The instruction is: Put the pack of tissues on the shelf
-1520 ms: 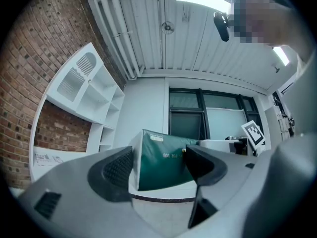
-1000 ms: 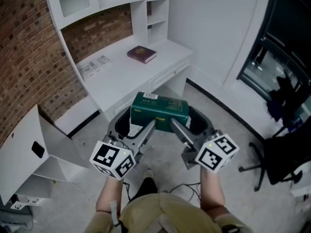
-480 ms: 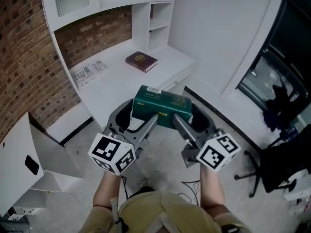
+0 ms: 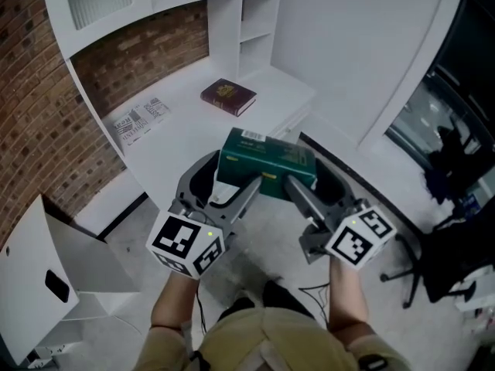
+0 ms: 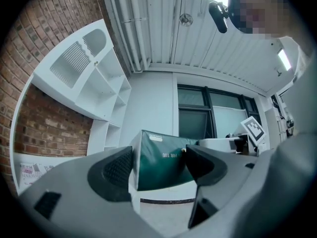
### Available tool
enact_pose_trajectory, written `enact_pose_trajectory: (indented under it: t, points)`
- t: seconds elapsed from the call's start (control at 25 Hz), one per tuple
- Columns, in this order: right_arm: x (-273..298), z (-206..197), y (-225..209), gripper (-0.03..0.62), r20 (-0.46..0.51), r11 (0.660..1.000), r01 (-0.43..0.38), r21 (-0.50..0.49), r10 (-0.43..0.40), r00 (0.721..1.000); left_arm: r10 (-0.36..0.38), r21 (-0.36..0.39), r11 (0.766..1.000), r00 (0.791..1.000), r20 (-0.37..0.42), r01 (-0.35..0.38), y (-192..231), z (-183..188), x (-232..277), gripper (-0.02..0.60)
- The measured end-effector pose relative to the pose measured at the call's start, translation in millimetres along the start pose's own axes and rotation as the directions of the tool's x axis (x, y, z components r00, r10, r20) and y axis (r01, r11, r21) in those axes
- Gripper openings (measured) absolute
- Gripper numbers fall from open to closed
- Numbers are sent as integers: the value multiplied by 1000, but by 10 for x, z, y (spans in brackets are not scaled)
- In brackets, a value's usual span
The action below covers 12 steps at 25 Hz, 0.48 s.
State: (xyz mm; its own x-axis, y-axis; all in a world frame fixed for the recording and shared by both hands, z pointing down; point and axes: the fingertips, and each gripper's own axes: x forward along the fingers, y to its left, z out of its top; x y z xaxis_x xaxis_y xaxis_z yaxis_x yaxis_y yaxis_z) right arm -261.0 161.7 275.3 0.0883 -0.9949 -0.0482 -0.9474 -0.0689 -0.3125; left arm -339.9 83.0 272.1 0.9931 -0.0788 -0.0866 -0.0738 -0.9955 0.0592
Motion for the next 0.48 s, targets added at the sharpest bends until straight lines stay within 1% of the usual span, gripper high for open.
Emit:
enact_pose_trajectory:
  t: [0.12, 0.24, 0.48]
  points:
    - [196, 117, -116, 336, -15, 1000, -16, -20, 15, 1000, 12, -6, 1000, 1000, 4, -12, 153, 62, 182, 344]
    - [337, 193, -314, 336, -1, 999, -34, -21, 34, 999, 31, 4, 1000, 999, 10, -31, 249, 66, 395, 342]
    - [576, 425, -917, 336, 14, 998, -60, -28, 60, 998, 54, 16, 998, 998, 34, -55, 350, 34, 1061, 342]
